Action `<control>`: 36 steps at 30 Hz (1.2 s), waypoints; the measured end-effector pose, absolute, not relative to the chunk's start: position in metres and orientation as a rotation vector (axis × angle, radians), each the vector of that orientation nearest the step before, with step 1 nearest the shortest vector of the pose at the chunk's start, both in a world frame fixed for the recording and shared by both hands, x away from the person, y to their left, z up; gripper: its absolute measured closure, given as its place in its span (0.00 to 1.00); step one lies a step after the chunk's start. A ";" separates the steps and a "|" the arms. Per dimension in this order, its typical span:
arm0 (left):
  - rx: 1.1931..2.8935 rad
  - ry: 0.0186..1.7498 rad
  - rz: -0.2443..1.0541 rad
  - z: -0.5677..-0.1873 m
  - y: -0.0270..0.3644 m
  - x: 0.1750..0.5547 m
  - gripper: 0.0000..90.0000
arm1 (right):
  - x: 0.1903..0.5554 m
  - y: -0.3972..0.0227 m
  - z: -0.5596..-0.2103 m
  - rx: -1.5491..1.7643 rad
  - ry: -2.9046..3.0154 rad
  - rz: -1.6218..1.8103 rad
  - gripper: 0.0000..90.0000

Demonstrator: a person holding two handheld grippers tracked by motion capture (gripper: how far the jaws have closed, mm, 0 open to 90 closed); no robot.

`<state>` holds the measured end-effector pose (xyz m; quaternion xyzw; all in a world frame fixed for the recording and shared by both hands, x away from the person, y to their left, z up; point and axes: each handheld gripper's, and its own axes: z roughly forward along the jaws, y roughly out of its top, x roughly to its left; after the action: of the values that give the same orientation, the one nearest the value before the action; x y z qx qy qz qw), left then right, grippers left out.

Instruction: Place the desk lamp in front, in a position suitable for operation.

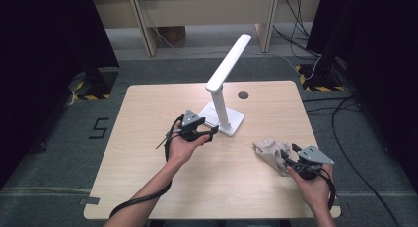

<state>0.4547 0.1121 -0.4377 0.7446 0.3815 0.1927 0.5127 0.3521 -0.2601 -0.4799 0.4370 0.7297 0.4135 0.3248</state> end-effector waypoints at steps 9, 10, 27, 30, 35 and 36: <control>1.786 0.896 0.496 -0.433 0.089 0.468 0.38 | 0.352 -0.260 -0.481 1.144 1.911 1.081 0.56; 1.785 0.895 0.497 -0.433 0.088 0.469 0.38 | 0.352 -0.261 -0.481 1.142 1.911 1.080 0.56; 1.733 0.770 0.545 -0.412 0.093 0.470 0.42 | 0.413 -0.158 -0.451 0.868 2.086 1.180 0.55; 1.733 0.754 0.552 -0.410 0.099 0.468 0.42 | 0.432 -0.139 -0.448 0.846 2.111 1.183 0.55; 1.731 0.755 0.561 -0.407 0.116 0.461 0.43 | 0.466 -0.103 -0.440 0.802 2.117 1.207 0.53; 1.737 0.748 0.572 -0.406 0.123 0.459 0.43 | 0.470 -0.099 -0.438 0.807 2.108 1.226 0.53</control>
<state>0.4587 0.1228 -0.4060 0.7340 0.3160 0.2419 0.5504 0.4696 -0.0992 -0.4382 0.3013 0.7873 0.4578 0.2826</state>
